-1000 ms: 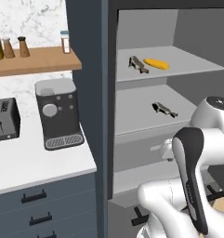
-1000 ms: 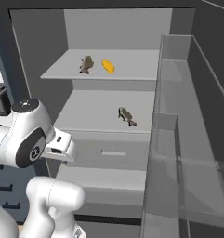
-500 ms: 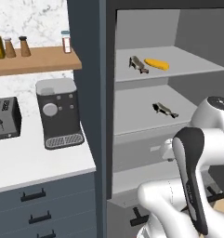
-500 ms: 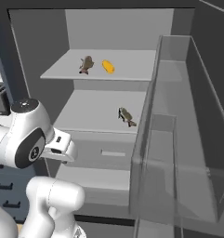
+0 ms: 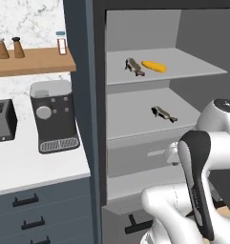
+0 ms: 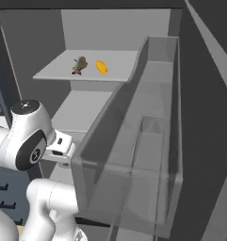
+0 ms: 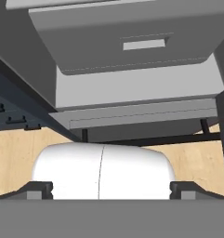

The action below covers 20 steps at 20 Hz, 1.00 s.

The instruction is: Place one corn and one fish in each tupperware on the nearby counter, to pack two identical lunches.

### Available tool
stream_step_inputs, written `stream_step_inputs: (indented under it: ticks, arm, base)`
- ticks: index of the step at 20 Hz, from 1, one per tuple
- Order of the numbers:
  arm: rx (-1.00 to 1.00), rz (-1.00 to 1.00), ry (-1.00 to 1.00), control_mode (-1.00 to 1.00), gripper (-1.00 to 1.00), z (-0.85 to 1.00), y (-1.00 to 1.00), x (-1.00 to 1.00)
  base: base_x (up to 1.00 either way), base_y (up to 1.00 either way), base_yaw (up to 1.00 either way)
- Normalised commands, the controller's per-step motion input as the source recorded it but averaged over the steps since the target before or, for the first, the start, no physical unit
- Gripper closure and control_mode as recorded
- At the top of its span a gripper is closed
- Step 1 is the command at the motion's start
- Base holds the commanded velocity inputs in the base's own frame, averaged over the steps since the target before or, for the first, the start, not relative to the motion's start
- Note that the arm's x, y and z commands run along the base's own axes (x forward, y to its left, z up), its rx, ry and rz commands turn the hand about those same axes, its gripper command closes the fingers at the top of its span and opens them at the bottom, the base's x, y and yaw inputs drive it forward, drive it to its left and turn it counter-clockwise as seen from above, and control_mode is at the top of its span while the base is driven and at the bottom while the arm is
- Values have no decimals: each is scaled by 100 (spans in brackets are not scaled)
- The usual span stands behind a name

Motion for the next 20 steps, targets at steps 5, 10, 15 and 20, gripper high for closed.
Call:
stream_step_inputs:
  ticks: [5, 10, 15, 20]
  arm:
    - [0, 0, 0, 100, -100, 0, 0, 0]
    - [0, 0, 0, 100, -100, 0, 0, 0]
    - [0, 0, 0, 100, -100, 0, 0, 0]
    - [0, 0, 0, 100, -100, 0, 0, 0]
  base:
    - [36, -46, 0]
    - [11, -19, 0]
    - [6, 0, 0]
    - [3, 0, 0]
